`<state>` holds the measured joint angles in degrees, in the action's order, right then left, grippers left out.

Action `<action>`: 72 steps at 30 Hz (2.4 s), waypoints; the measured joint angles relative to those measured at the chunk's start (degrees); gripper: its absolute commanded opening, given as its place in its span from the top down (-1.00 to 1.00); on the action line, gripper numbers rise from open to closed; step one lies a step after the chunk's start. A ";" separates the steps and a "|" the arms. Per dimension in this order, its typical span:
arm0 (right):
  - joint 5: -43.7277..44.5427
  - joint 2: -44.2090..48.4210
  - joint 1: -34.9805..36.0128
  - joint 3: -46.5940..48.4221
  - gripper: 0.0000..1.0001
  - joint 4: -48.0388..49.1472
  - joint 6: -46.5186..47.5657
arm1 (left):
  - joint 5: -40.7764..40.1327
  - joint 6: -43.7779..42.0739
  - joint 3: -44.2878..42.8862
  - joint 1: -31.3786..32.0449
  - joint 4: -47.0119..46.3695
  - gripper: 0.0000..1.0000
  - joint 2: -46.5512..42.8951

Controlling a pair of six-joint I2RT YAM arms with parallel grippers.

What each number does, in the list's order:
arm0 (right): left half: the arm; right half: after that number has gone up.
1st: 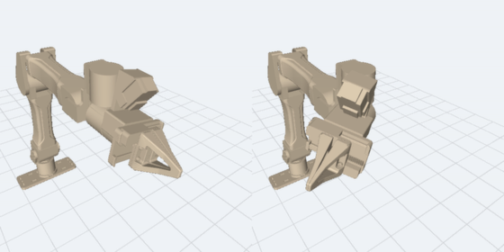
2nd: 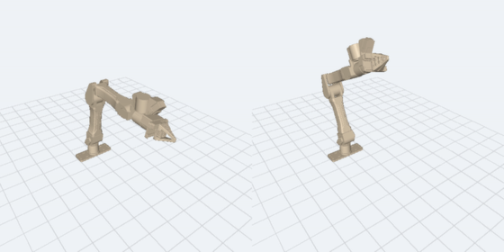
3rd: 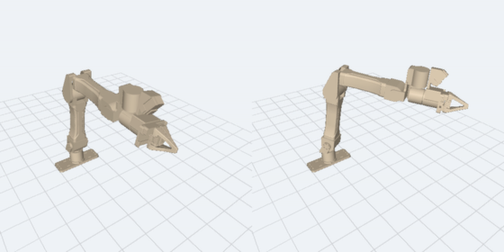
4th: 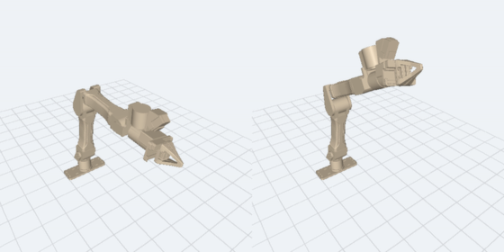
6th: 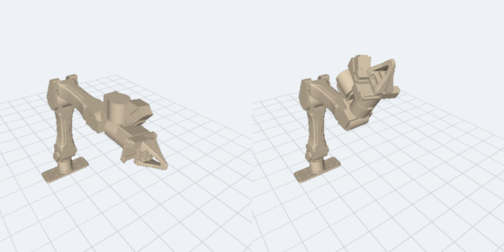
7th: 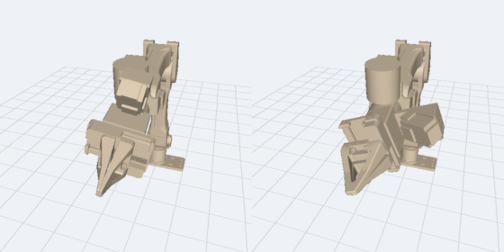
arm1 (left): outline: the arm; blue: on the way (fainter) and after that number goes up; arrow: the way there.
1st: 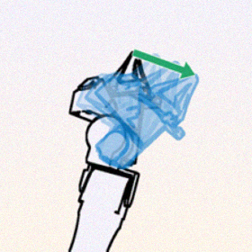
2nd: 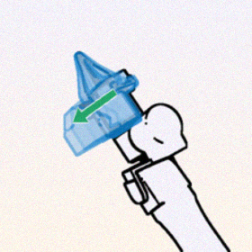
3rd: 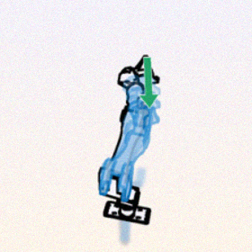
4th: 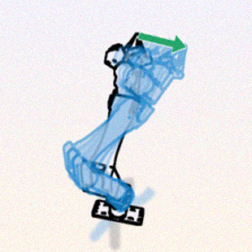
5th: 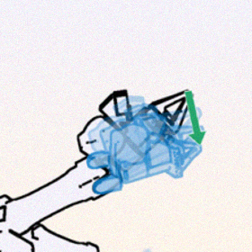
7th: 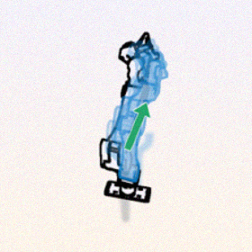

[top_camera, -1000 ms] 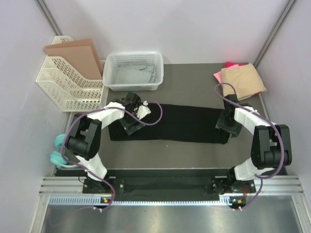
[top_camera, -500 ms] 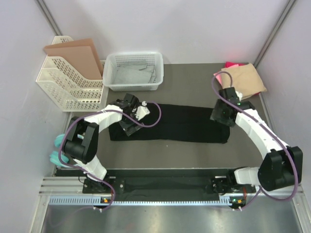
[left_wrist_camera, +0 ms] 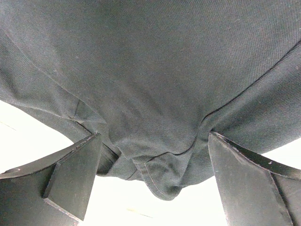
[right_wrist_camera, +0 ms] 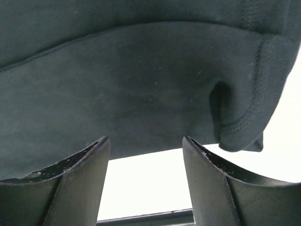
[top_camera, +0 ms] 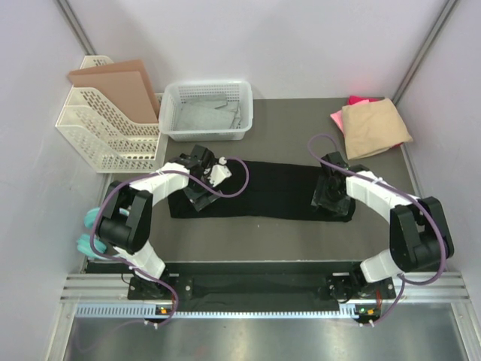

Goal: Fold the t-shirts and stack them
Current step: Fold the other side of the tshirt into a rectangle

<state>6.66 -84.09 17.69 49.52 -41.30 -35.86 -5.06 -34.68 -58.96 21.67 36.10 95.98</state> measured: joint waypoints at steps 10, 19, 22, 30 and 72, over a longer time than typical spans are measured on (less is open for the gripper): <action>3.54 -3.43 -3.76 1.70 -0.25 -0.02 1.03 | -0.07 -0.02 0.42 -0.20 0.15 -0.98 -0.39; 3.69 -6.08 -6.12 2.01 -0.25 0.90 2.25 | -0.13 -0.94 0.63 -0.24 0.26 -0.98 -0.63; 2.93 -5.99 -6.95 1.81 -0.25 0.98 2.32 | -0.15 -1.31 0.63 -0.26 0.50 -0.98 -0.63; 1.81 -4.94 -11.65 0.72 -0.25 1.20 2.86 | 0.31 -1.75 0.50 -0.59 2.82 -0.98 -0.63; 28.06 -14.03 -16.79 20.17 -0.38 -7.41 4.28 | 2.97 -7.54 9.40 -8.02 5.51 -0.98 -8.20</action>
<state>34.72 -98.13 0.91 69.69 -48.71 -31.57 -2.09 -42.22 -49.56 13.65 41.60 87.79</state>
